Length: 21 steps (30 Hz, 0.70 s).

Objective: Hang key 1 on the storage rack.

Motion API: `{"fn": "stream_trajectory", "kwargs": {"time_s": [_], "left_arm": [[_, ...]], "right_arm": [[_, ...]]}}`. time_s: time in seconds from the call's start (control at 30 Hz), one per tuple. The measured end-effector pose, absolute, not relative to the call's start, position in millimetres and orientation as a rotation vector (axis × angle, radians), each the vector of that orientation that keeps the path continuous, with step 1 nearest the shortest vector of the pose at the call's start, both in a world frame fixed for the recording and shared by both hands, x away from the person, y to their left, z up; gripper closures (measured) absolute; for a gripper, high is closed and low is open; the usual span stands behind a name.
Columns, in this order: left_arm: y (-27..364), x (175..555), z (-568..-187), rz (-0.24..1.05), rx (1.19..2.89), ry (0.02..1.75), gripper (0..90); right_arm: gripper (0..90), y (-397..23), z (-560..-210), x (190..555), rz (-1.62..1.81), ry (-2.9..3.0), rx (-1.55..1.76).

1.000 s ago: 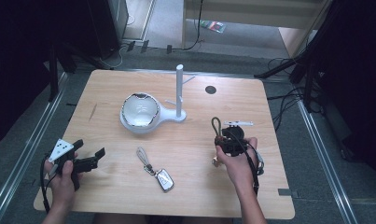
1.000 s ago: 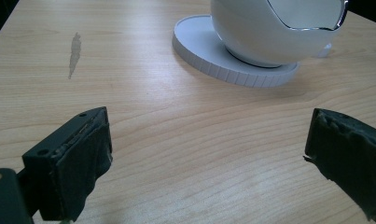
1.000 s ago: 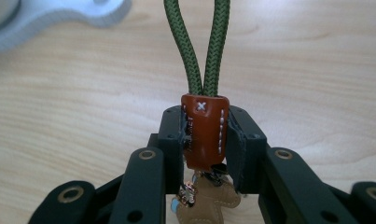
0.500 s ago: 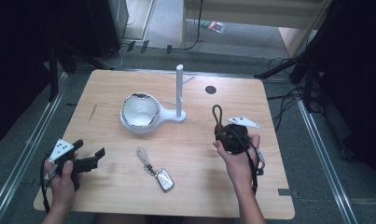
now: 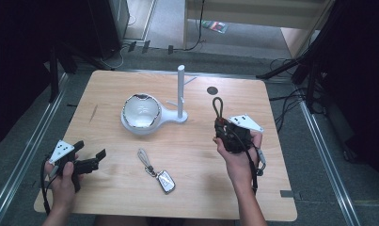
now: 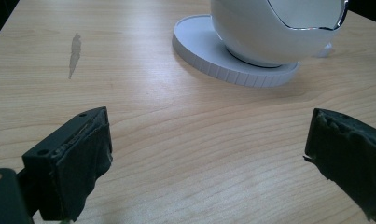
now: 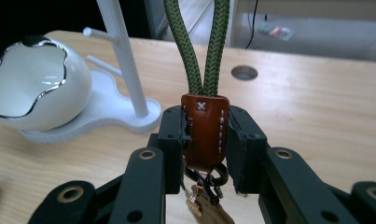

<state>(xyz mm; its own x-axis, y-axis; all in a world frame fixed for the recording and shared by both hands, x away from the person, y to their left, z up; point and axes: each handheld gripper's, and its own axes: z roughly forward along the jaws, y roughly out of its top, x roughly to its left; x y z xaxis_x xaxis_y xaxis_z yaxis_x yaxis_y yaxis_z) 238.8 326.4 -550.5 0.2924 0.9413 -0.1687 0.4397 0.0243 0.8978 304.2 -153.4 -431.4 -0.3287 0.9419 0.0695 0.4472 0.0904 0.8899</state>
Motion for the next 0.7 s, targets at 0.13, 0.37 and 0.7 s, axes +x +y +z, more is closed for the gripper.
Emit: {"fn": "stream_trajectory", "kwargs": {"time_s": [0.13,0.37,0.7], "left_arm": [[324,239,-550,0.663,1.589,1.309,1.1],[325,239,-551,0.664,1.590,1.308,1.2],[324,239,-550,0.668,1.591,1.308,1.2]], "right_arm": [[70.4,-151,-428,307,1.216,1.820,1.319],[70.4,-148,-424,314,1.264,1.813,1.305],[70.3,-134,-418,330,1.334,1.827,1.222]]}}
